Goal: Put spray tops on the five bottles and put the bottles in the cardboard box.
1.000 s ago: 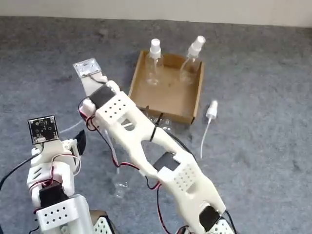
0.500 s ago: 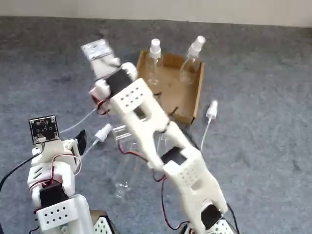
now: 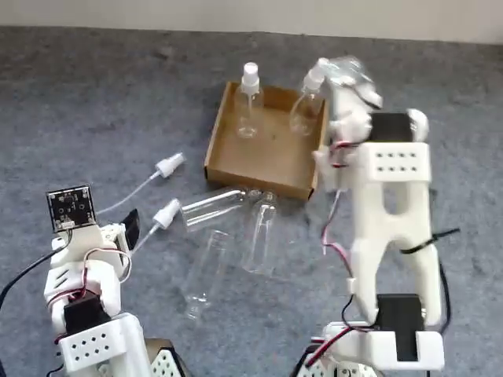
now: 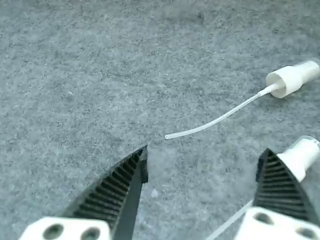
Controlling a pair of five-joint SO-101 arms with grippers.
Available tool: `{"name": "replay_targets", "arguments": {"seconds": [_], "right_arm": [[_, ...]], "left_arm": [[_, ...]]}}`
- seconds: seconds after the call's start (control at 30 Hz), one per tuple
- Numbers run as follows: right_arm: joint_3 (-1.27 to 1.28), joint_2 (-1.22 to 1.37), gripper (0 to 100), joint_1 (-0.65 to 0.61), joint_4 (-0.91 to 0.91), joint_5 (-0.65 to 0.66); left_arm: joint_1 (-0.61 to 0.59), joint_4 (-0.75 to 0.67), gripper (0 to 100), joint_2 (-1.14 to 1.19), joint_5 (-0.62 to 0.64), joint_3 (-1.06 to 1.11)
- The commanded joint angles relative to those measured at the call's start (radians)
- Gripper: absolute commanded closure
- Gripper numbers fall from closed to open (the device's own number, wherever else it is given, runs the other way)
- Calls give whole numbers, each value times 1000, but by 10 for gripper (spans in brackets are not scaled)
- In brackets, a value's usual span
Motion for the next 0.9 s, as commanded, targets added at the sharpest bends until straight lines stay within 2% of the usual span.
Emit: {"name": "replay_targets", "arguments": {"seconds": [0.0,0.13,0.23,0.33,0.87], "right_arm": [[154,-53,834,151,-222,23],[268,-53,810,150,-437,-104],[309,-53,750,124,-535,-190],[318,-47,736,93,-608,-233],[39,424,736,51,-638,-325]], "left_arm": [[24,-25,716,-5,-6,-4],[24,-25,716,-5,-6,-4],[24,-25,716,-5,-6,-4],[24,-25,716,-5,-6,-2],[24,-25,716,-5,-6,-2]]}}
